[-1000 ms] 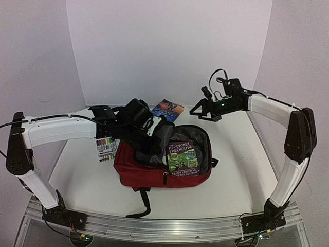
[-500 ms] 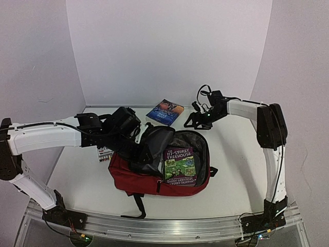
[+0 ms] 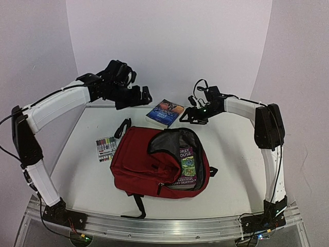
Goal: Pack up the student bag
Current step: Pick up the book from the center of the board.
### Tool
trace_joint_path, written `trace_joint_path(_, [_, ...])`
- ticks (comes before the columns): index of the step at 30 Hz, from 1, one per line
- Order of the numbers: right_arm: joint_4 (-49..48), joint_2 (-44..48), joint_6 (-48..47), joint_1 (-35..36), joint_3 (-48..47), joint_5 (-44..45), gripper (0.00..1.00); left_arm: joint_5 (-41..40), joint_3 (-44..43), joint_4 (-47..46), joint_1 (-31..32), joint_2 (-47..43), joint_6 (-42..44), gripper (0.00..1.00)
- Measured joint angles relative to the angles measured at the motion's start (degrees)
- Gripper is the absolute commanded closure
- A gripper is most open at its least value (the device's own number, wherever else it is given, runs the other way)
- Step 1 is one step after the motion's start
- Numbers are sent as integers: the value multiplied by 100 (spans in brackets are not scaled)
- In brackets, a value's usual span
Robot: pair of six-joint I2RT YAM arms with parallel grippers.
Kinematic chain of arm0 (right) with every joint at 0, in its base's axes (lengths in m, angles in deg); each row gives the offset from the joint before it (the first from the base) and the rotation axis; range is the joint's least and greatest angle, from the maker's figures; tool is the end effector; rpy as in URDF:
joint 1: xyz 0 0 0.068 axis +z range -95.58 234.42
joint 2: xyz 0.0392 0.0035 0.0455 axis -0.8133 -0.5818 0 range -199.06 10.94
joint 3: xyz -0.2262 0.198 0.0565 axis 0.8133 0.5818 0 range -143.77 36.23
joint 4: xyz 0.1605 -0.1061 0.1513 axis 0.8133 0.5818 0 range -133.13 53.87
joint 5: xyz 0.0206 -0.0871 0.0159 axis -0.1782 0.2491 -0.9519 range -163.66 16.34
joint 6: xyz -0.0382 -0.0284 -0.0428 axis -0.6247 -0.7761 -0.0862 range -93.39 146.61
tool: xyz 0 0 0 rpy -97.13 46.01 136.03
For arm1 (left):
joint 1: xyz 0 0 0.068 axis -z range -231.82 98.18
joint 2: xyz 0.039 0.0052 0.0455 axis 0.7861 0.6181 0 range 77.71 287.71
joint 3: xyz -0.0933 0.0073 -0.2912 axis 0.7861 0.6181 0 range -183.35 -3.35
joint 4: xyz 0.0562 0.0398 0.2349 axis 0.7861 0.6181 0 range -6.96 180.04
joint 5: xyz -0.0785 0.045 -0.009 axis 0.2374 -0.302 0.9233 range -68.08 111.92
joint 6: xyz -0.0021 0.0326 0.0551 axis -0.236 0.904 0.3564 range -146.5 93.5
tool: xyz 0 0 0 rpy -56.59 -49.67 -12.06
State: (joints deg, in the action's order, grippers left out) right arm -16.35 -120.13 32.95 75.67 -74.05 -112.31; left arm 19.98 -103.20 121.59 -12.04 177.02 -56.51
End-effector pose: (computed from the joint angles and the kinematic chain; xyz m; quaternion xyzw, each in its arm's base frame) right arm 0.4785 0.2193 0.2306 -0.2329 0.8567 0.3810 0.2581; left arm 0.3024 -0.2497 0.3937 0.0691 0.8960 -0.2383 0.3682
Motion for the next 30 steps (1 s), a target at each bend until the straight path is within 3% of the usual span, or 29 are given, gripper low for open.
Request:
trace_joint_path(7, [-101,-221,253,-97,-187,-132,13,-20,-1235,-210,-1096,1764,-4,2])
trace_joint_path(18, [-586,-1483,781,-96,-1382,-145,11,803,-3331,-893,-1591,4497,153,12])
trace_joint_path(24, [-857,-1867,1023,-96,-1505,-133,9,1290,-3921,-1133,-1672,5381,151,15])
trace_joint_path(30, [-1225,-2183,1252,-96,-1850,-149,10,1830,-4029,-1307,-1704,5697,129,31])
